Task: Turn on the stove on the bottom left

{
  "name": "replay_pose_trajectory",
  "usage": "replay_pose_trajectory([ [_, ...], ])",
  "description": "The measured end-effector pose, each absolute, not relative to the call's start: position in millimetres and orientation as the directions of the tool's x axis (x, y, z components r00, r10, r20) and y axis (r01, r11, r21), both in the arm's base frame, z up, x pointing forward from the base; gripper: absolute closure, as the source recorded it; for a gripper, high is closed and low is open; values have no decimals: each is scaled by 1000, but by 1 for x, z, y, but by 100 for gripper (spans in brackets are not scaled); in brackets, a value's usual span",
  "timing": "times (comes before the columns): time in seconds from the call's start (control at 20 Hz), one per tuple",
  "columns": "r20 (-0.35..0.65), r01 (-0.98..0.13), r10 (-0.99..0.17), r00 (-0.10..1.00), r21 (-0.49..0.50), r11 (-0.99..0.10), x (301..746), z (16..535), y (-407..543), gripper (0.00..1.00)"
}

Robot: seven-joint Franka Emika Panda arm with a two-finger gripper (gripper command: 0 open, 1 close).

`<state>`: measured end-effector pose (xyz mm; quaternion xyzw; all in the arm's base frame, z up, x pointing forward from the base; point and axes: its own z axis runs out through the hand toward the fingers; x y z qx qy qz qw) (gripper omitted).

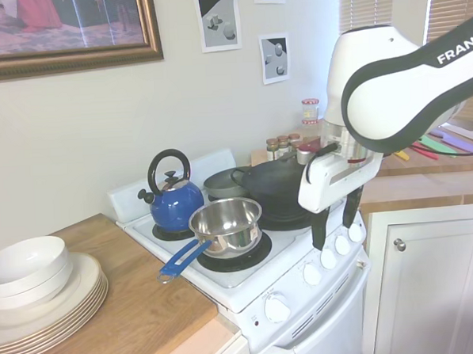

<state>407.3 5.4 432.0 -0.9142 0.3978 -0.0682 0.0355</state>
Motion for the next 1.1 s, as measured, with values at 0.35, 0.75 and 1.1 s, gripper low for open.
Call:
replay_pose_trajectory([
  [0.35,80,-718,-726,684,-107,-688,410,423,2,0],
  [0.75,54,-730,-735,676,-86,-678,418,399,-9,0],
  [1.1,37,-750,-753,657,-74,-657,427,373,-27,0],
])
